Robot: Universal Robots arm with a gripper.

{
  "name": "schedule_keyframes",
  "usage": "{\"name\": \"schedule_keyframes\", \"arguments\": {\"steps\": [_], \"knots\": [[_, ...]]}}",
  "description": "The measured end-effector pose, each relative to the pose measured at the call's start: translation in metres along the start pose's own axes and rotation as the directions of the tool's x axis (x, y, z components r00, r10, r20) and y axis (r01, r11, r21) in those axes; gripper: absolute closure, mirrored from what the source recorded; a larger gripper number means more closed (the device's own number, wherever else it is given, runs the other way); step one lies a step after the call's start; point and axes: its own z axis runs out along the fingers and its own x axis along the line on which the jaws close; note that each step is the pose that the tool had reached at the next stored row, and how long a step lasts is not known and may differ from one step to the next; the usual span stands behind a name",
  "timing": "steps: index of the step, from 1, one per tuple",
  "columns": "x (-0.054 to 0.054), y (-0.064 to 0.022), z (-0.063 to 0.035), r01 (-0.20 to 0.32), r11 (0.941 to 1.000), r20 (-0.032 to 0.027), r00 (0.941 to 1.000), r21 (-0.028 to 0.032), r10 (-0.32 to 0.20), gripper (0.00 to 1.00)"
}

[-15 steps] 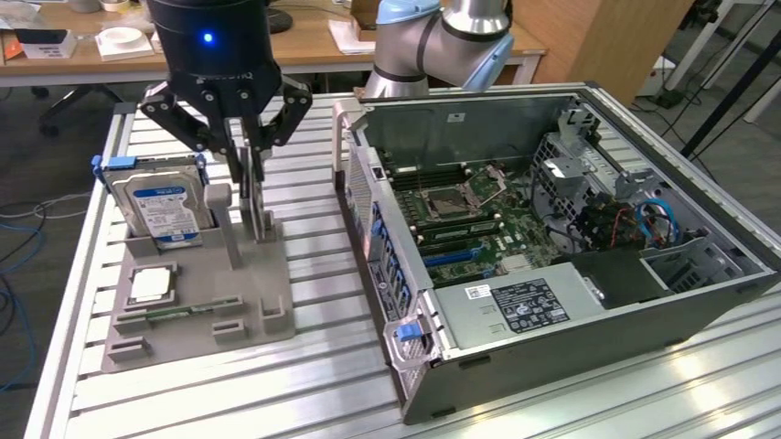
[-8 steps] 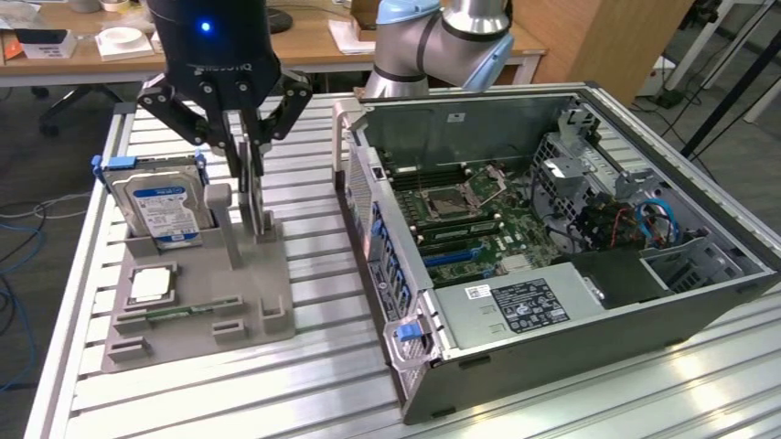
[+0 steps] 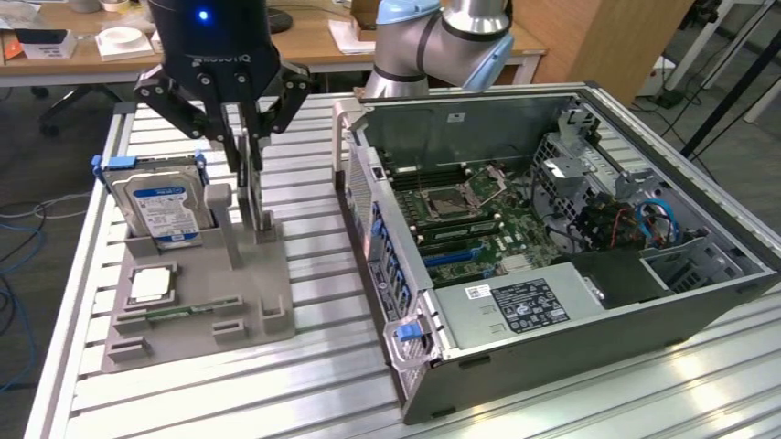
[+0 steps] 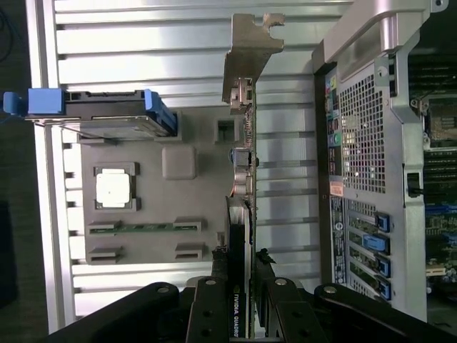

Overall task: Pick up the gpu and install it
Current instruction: 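Pick up the gpu and move the gpu toward the slot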

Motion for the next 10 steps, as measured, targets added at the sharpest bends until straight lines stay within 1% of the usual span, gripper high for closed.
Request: {"name": "schedule_keyframes", "arguments": {"steps": [10], "knots": [[-0.0002,0.0004,-0.0083,0.000,1.0000,0.0000,1.0000,0.0000,0.000,0.74]]}}
